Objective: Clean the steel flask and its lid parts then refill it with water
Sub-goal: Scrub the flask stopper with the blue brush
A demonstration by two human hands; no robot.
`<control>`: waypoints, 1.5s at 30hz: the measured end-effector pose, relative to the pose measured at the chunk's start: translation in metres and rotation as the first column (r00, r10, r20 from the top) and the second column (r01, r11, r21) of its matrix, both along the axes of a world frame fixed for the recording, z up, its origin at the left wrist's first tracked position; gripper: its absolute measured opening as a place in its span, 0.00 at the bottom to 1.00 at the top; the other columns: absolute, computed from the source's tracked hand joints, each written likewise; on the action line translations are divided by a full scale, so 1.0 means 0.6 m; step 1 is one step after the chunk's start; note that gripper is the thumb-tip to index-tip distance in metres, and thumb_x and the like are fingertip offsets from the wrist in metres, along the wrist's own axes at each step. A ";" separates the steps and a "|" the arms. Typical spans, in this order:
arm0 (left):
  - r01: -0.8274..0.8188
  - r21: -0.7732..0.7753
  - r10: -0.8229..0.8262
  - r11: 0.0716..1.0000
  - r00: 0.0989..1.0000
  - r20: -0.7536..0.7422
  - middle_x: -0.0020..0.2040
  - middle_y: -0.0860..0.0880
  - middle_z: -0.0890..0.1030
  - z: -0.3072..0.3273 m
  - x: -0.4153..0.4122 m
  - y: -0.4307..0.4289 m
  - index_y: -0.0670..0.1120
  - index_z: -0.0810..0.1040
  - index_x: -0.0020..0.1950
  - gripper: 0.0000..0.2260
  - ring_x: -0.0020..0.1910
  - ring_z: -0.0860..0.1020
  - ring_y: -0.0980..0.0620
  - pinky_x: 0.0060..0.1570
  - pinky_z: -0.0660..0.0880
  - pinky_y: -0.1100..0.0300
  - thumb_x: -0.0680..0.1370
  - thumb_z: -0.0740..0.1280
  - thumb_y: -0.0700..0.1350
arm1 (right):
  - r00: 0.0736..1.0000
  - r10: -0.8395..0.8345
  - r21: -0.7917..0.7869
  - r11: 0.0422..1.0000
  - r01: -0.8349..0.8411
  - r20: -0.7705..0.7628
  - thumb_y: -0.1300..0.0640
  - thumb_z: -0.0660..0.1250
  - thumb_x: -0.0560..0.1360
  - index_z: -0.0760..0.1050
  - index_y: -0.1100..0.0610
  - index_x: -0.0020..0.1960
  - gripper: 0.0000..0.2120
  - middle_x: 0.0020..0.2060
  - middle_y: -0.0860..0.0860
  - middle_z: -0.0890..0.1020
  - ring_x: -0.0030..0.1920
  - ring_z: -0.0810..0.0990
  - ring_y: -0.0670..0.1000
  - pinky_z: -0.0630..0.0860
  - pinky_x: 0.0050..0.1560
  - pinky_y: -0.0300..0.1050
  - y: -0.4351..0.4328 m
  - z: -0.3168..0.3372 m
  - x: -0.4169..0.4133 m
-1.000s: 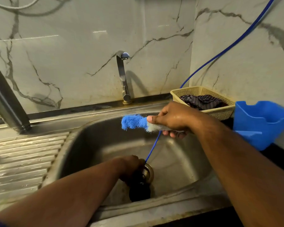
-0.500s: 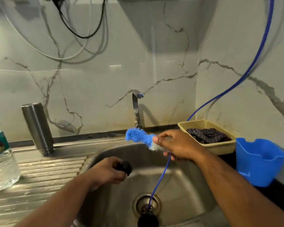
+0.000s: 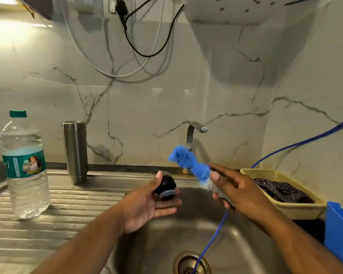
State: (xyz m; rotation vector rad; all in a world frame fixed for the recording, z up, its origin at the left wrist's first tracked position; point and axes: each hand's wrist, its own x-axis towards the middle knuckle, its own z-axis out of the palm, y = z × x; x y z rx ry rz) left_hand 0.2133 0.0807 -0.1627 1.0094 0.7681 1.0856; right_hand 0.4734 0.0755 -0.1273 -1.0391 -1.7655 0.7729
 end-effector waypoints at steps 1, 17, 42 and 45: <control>0.041 -0.006 -0.041 0.999 0.998 0.049 0.64 0.36 0.81 0.000 0.001 0.001 0.40 0.72 0.70 0.24 0.62 0.81 0.36 0.62 0.79 0.44 0.82 0.61 0.55 | 1.000 0.001 0.010 1.000 -0.001 -0.004 0.40 0.65 0.77 0.76 0.36 0.68 0.19 0.36 0.53 0.84 0.30 0.74 0.48 0.74 0.33 0.42 0.000 0.000 -0.001; -0.178 0.181 0.202 0.967 0.971 -0.127 0.50 0.44 0.85 -0.003 -0.012 0.013 0.39 0.74 0.67 0.17 0.43 0.80 0.51 0.43 0.74 0.59 0.78 0.69 0.35 | 0.979 -0.065 0.220 0.975 0.021 0.195 0.38 0.64 0.77 0.70 0.27 0.69 0.20 0.39 0.46 0.84 0.41 0.85 0.50 0.80 0.40 0.39 -0.014 0.005 0.009; -0.086 0.472 0.297 0.877 0.870 -0.394 0.49 0.41 0.84 -0.007 -0.012 -0.001 0.51 0.81 0.60 0.12 0.45 0.81 0.53 0.49 0.80 0.62 0.79 0.71 0.38 | 0.922 -0.112 0.231 0.973 0.025 0.372 0.36 0.64 0.77 0.70 0.28 0.69 0.20 0.40 0.36 0.85 0.43 0.83 0.39 0.74 0.45 0.29 0.003 -0.020 0.013; -0.083 0.491 0.310 0.867 0.863 -0.400 0.48 0.46 0.85 -0.007 -0.012 0.000 0.53 0.82 0.60 0.14 0.45 0.81 0.54 0.50 0.80 0.61 0.79 0.70 0.37 | 0.924 -0.145 0.248 0.967 0.057 0.353 0.36 0.64 0.77 0.71 0.30 0.70 0.22 0.39 0.30 0.82 0.42 0.82 0.36 0.73 0.44 0.27 0.003 -0.021 0.013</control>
